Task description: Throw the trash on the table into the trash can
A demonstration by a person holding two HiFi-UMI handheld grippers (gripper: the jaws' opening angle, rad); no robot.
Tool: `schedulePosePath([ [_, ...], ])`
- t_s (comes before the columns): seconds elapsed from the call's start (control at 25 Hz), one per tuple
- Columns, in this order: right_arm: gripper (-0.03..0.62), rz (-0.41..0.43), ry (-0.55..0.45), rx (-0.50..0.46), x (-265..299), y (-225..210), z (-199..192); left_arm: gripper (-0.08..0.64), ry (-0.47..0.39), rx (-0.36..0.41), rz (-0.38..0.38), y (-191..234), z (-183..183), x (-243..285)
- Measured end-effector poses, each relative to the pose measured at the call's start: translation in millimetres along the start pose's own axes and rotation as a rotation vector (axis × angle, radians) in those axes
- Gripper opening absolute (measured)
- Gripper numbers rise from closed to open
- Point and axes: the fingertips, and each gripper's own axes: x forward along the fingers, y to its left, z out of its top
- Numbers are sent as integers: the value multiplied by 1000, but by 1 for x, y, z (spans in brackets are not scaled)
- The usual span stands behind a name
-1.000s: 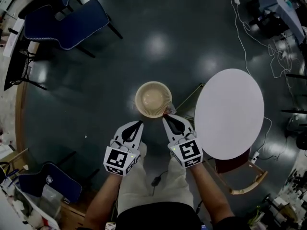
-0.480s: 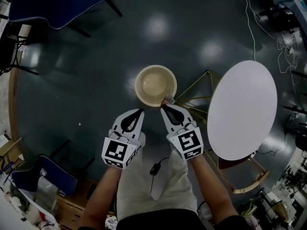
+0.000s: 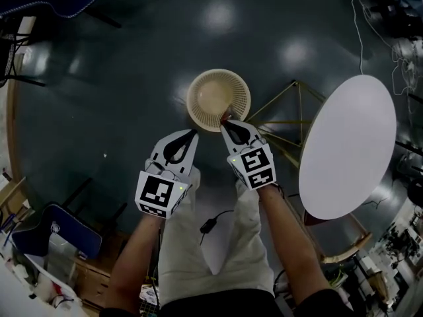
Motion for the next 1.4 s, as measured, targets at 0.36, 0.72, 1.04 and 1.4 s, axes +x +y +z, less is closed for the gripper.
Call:
schedulePosePath([
  [0.36, 32, -8, 93, -39, 46, -10, -33, 14, 9, 7, 5, 5, -7, 4],
  [0.72, 32, -89, 131, -56, 71, -30, -50, 14, 21, -11, 19, 12, -22, -3],
  [1.04, 138, -100, 114, -44, 75, -26, -52, 14, 33, -12, 21, 18, -29, -9],
  [1.4, 137, -102, 91, -14, 62, -23, -49, 14, 22, -19, 25, 14, -24, -7],
])
